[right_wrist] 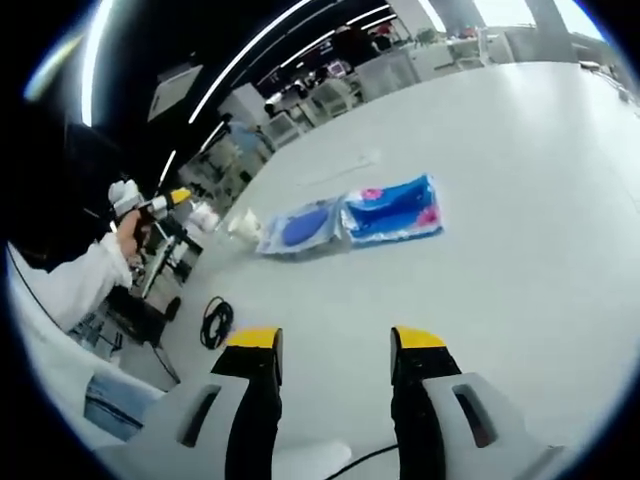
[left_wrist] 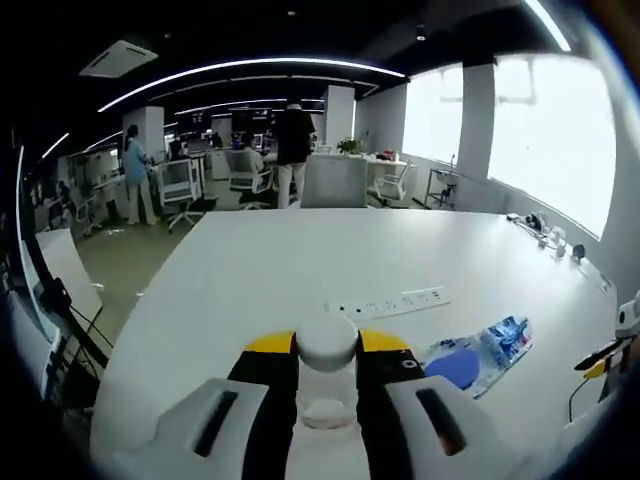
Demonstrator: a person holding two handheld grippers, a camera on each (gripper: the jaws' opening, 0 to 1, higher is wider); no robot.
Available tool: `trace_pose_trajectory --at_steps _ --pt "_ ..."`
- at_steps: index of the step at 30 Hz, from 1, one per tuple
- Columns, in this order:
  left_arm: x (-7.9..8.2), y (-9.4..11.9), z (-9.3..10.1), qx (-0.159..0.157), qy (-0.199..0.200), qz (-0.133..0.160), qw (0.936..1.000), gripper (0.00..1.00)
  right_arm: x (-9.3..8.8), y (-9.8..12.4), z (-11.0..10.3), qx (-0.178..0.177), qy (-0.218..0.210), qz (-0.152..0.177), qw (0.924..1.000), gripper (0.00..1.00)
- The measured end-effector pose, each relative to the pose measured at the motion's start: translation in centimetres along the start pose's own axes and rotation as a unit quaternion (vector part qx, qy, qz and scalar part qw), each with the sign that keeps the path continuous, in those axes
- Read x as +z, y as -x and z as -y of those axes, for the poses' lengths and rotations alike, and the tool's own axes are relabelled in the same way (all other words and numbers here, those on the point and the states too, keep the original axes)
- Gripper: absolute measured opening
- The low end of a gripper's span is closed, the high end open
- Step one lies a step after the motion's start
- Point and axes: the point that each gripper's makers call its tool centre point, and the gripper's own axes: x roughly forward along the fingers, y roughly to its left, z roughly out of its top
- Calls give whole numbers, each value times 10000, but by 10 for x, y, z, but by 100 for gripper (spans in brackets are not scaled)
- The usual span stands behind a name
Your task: Arrange the tabletop items into an orderly group along one side of the table until the central work area is clear of visible clutter.
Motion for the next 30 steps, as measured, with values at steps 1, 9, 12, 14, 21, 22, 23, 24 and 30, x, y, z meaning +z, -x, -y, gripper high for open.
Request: trace_pose_trajectory --at_steps 1,9,12,14,21,22,23,24,30 --pt "-1 -2 0 1 -3 -25 10000 19 0 0 0 2 1 -6 10000 41" --pt "-14 -21 5 -37 -60 -297 9995 19 -3 -1 2 -10 -37 -47 10000 41" --pt "-17 -25 6 -43 -78 -346 9994 19 -2 -1 3 -25 -68 -36 10000 41" --pt "-18 -27 7 -50 -64 -366 9993 19 -2 -1 3 -32 -71 -41 10000 41" --pt "-21 -33 9 -40 -20 -413 9991 20 -2 -6 1 7 -63 -97 9999 41" --pt "-24 -35 9 -43 -61 -450 9990 20 -2 -7 1 15 -57 -102 9999 41" --pt "-25 -35 10 -46 -89 -477 9988 20 -2 -8 0 25 -49 -108 9999 41" --pt "-27 -36 11 -45 -97 -499 9987 20 -2 -8 0 27 -47 -114 9999 41" --pt "-31 -39 14 -90 -39 -547 9985 20 -5 -8 1 16 -41 -152 9999 41"
